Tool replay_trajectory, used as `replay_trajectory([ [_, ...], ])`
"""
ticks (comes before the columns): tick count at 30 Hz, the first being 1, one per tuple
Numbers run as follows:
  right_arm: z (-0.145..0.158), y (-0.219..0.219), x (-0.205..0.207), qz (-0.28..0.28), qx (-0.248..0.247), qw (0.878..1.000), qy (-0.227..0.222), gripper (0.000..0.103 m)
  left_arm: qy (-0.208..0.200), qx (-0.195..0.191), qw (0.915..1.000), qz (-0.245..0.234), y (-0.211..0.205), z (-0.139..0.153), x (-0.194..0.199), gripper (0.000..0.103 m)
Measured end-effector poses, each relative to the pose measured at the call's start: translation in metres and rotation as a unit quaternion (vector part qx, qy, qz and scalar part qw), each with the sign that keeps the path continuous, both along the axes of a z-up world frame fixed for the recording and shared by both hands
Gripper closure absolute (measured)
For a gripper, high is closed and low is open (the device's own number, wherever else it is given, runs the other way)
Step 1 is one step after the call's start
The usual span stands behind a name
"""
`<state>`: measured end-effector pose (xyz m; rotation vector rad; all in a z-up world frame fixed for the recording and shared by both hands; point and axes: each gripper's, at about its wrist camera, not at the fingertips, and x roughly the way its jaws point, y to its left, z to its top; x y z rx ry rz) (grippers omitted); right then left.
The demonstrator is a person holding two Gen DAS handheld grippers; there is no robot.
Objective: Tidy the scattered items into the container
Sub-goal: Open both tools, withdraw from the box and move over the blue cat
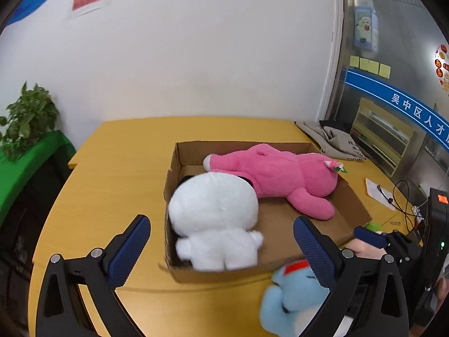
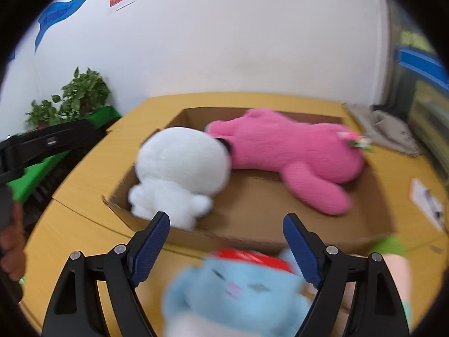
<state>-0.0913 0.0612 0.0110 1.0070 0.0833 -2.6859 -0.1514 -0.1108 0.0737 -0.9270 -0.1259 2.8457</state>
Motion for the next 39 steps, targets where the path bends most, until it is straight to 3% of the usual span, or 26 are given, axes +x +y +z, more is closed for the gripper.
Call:
replay_trajectory([
  [3,0.010,0.031,0.023,-0.016,0.009,1.000,0.009,0.020,-0.009,0.025,0.9996,-0.009,0.020,-0.005,0.027,0.000],
  [6,0.018,0.067,0.039,-0.026,0.015,0.999,0.019,0.020,-0.012,0.019,0.9996,-0.014,0.047,-0.008,0.043,0.000],
  [13,0.026,0.102,0.061,-0.034,0.015,0.999,0.032,0.020,-0.019,0.044,0.9982,-0.038,0.088,-0.010,0.060,0.000],
  [18,0.024,0.116,0.061,-0.039,0.012,0.999,0.030,0.020,-0.015,0.021,0.9989,-0.039,0.102,-0.009,0.064,0.000],
  [39,0.014,0.118,0.057,-0.037,0.014,0.999,0.015,0.020,-0.040,0.034,0.9976,-0.045,0.101,-0.022,0.061,0.000],
])
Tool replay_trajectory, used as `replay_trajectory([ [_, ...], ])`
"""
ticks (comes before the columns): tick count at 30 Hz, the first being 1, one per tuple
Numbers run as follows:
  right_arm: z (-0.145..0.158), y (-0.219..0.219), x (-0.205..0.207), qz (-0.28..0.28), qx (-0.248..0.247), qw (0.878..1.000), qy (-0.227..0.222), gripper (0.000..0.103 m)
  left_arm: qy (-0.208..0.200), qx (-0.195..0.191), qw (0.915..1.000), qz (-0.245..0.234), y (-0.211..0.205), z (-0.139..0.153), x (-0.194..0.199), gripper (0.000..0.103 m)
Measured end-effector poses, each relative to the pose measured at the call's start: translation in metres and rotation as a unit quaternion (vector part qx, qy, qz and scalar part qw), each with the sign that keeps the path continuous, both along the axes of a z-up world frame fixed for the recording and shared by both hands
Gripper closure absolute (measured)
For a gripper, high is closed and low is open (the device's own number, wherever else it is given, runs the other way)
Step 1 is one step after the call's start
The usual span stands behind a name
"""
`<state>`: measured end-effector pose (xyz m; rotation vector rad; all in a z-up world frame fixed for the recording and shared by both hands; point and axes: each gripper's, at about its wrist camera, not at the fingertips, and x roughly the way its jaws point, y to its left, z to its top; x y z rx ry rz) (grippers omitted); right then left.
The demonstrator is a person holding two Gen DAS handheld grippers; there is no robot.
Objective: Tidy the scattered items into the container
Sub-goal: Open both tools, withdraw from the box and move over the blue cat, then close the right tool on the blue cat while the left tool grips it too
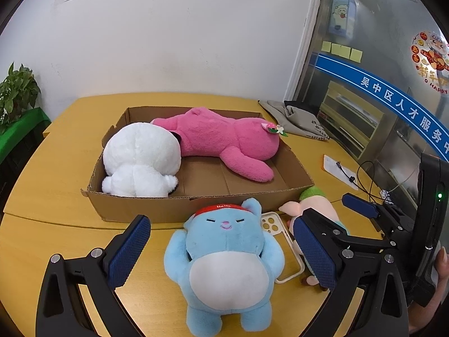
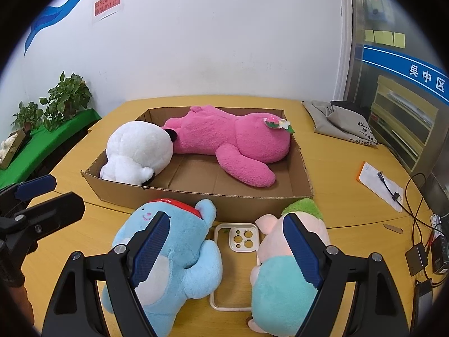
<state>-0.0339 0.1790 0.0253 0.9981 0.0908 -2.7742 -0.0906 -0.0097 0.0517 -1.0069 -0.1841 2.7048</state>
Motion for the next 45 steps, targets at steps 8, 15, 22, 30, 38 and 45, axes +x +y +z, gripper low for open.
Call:
replay_trajectory([
  [8,-0.004,0.000,-0.002,-0.001,0.002,1.000,-0.006,0.020,-0.003,0.002,1.0000,-0.004,0.000,-0.001,0.001,0.000],
  [15,-0.007,-0.003,-0.003,0.005,-0.005,1.000,-0.010,0.020,-0.013,0.014,0.9998,-0.004,-0.006,-0.004,-0.002,0.000],
  [22,-0.009,-0.003,-0.002,0.010,-0.004,1.000,-0.012,0.020,-0.023,0.025,0.9994,-0.007,-0.009,-0.010,-0.004,0.000],
  [30,-0.006,-0.003,-0.003,0.009,-0.004,1.000,-0.008,0.020,-0.022,0.021,0.9995,-0.012,-0.009,-0.011,-0.005,0.000],
  [38,-0.020,-0.005,0.003,0.047,-0.019,0.999,-0.014,0.020,-0.060,0.041,0.9971,-0.024,-0.024,-0.028,-0.028,0.000],
  [45,-0.054,-0.015,0.025,0.169,-0.092,0.980,-0.039,0.018,-0.110,0.026,0.9920,-0.055,-0.019,-0.059,-0.067,0.000],
])
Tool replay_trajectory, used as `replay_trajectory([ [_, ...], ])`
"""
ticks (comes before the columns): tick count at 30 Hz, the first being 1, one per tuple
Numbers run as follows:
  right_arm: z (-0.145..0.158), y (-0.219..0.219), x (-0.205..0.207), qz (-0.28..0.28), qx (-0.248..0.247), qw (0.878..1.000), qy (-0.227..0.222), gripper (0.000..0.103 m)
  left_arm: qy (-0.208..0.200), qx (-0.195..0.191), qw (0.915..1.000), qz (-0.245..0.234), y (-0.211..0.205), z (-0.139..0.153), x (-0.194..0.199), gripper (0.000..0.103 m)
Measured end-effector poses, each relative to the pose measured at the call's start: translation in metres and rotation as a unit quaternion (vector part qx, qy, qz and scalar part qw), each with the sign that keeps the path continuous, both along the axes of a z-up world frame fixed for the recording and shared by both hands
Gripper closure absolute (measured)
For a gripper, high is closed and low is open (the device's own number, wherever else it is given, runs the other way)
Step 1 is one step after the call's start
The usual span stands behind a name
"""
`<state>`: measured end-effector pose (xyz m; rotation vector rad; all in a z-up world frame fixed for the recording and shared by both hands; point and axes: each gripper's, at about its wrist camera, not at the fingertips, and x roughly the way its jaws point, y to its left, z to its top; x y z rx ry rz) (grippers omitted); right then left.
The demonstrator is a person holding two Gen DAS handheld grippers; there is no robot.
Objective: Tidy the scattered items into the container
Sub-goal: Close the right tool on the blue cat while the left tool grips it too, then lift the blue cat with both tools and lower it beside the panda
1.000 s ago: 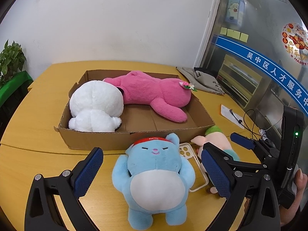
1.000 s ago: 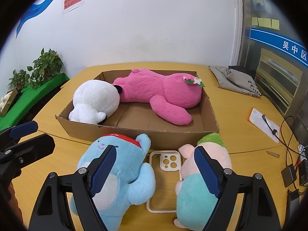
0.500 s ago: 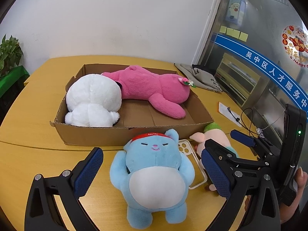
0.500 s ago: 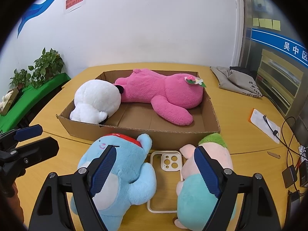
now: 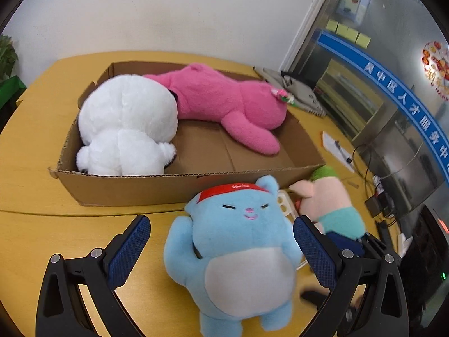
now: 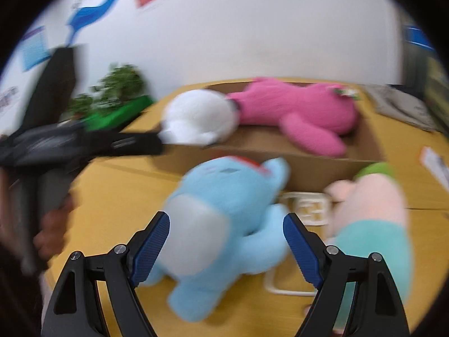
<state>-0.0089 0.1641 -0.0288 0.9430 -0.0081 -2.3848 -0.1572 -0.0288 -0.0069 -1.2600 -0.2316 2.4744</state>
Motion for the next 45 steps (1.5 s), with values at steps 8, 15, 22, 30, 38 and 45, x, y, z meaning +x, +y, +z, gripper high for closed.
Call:
replay_trajectory([
  [8,-0.032,-0.046,0.010,0.040,0.037,0.998,0.023,0.000,-0.069,0.023,0.9949,-0.070,0.018,-0.054,-0.027,0.000],
  [15,-0.053,-0.063,0.003,0.031,0.094,0.994,0.038,0.006,-0.070,-0.004,0.9925,-0.100,0.033,-0.061,-0.020,0.002],
  [22,-0.046,-0.056,0.011,0.045,0.082,0.994,0.052,0.028,-0.058,0.012,0.9924,-0.107,0.032,-0.046,0.001,0.033],
  [30,-0.032,-0.050,0.025,0.063,0.040,0.995,0.059,0.034,-0.043,0.006,0.9950,-0.089,0.027,-0.027,0.015,0.033],
  [38,0.040,-0.050,0.009,0.082,0.047,0.982,0.164,0.036,0.043,0.014,0.9957,-0.081,0.026,0.058,-0.020,0.034],
  [45,0.072,-0.050,-0.073,0.105,0.064,0.972,0.199,0.036,0.058,0.008,0.9963,-0.063,0.035,0.077,-0.107,0.034],
])
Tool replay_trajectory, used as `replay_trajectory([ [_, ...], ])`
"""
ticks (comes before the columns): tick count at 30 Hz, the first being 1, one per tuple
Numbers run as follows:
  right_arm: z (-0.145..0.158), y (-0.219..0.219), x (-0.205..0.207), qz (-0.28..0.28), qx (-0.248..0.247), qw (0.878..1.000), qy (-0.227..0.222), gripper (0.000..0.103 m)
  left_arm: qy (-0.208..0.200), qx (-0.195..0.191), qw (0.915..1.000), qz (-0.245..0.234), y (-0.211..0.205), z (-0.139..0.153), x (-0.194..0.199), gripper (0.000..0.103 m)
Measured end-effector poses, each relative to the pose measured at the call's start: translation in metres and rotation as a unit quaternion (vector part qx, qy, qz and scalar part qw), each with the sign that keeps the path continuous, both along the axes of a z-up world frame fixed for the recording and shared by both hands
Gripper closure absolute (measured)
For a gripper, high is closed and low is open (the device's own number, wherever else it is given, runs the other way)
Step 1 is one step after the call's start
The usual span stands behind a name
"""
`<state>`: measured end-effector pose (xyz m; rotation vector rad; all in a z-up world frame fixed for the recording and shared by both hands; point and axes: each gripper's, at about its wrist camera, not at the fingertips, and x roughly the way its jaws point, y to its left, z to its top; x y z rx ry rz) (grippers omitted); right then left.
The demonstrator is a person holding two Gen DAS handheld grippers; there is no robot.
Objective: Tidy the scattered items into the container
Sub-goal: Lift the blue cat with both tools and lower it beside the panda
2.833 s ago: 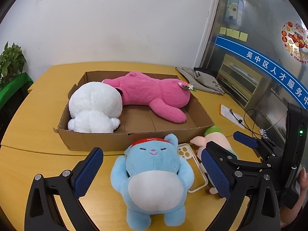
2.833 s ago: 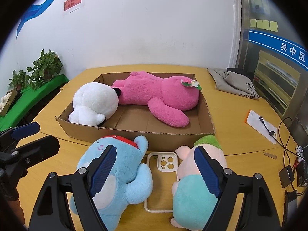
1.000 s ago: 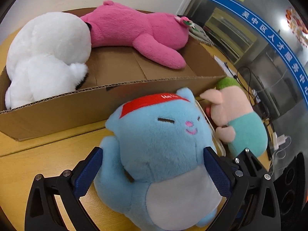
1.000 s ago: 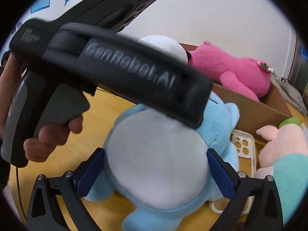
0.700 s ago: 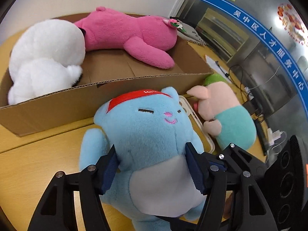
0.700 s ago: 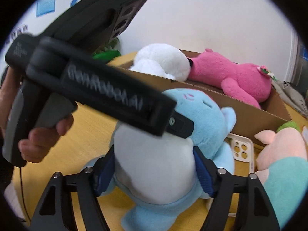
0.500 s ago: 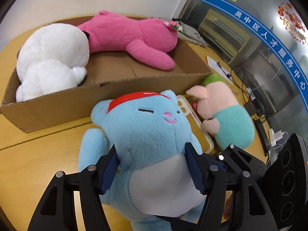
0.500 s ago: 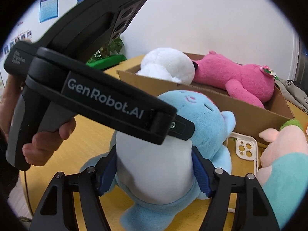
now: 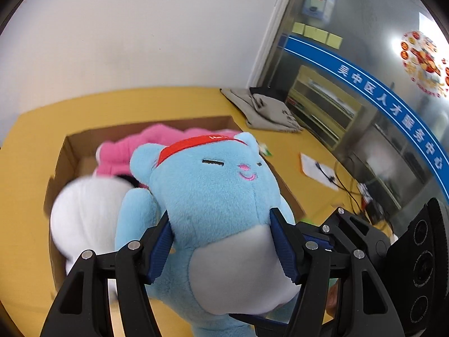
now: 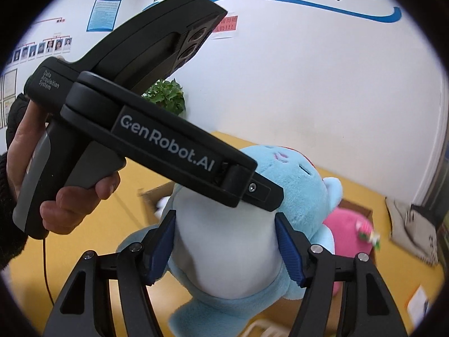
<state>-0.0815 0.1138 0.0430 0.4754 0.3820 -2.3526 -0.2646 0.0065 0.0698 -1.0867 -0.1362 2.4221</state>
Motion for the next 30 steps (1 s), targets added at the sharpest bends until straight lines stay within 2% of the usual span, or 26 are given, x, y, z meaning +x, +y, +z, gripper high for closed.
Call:
replay_trajectory([
  [5,-0.028,-0.009,-0.070,0.002,0.036,0.999,-0.039,0.036,-0.048,-0.018,0.9984,0.025,0.006,-0.045,-0.064,0.034],
  [7,-0.046,-0.015,-0.089,-0.001,0.048,0.996,-0.069,0.036,-0.074,-0.005,0.9967,0.032,0.003,-0.069,-0.078,0.033],
  [10,-0.056,-0.015,-0.102,-0.003,0.041,0.993,-0.109,0.036,-0.075,0.032,0.9962,0.030,-0.007,-0.080,-0.079,0.031],
  [15,-0.061,-0.015,-0.100,-0.011,0.054,0.987,-0.148,0.036,-0.076,0.019,0.9966,0.023,0.001,-0.092,-0.070,0.029],
  [18,-0.064,-0.015,-0.100,-0.017,0.066,0.986,-0.149,0.036,-0.079,0.025,0.9962,0.026,0.002,-0.096,-0.069,0.027],
  [21,-0.069,-0.013,-0.117,-0.025,0.081,0.986,-0.146,0.036,-0.084,0.009,0.9961,0.024,0.005,-0.098,-0.069,0.026],
  [24,-0.090,-0.014,-0.119,-0.038,0.135,0.980,-0.142,0.036,-0.100,-0.003,0.9948,0.018,0.007,-0.105,-0.065,0.026],
  [28,-0.086,-0.007,-0.115,-0.039,0.098,0.983,-0.151,0.032,-0.103,0.026,0.9942,0.017,-0.003,-0.101,-0.058,0.026],
  [30,-0.083,-0.002,-0.114,-0.039,0.082,0.982,-0.167,0.030,-0.103,0.028,0.9941,0.014,-0.006,-0.101,-0.053,0.027],
])
